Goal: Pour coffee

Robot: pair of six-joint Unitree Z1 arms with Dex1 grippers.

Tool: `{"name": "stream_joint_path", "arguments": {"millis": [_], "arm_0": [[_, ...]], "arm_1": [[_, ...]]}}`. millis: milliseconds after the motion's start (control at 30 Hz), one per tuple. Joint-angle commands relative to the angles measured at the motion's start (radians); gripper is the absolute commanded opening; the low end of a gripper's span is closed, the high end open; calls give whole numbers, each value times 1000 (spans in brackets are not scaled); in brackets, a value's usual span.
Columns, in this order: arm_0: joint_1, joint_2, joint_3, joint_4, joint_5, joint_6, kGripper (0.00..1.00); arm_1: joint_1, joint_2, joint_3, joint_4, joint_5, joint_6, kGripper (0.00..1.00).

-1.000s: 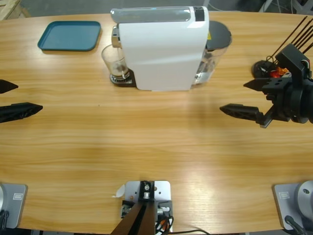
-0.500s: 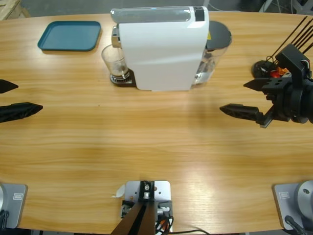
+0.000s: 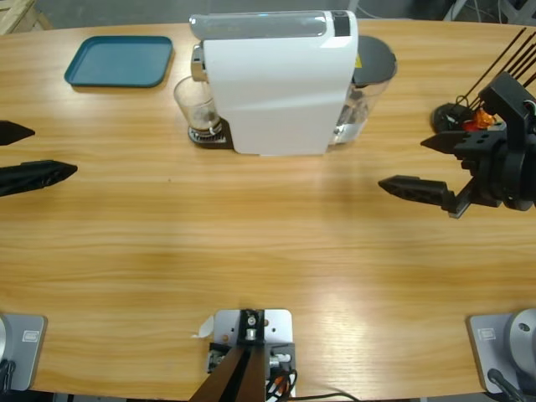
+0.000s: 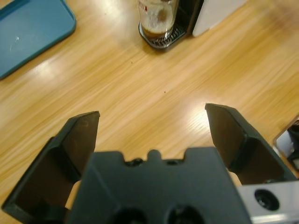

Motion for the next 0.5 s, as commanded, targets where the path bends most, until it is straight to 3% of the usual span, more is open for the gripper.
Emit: {"name": "stream_joint_path", "arguments": {"millis": [33, 500], "arm_0": [[0, 80, 68, -137, -68, -35, 986], [-6, 455, 70, -493, -71, 57, 977]], "arm_1": [[10, -23, 37, -4, -17, 9, 987], [10, -18, 38, -7, -26, 9, 987]]}}
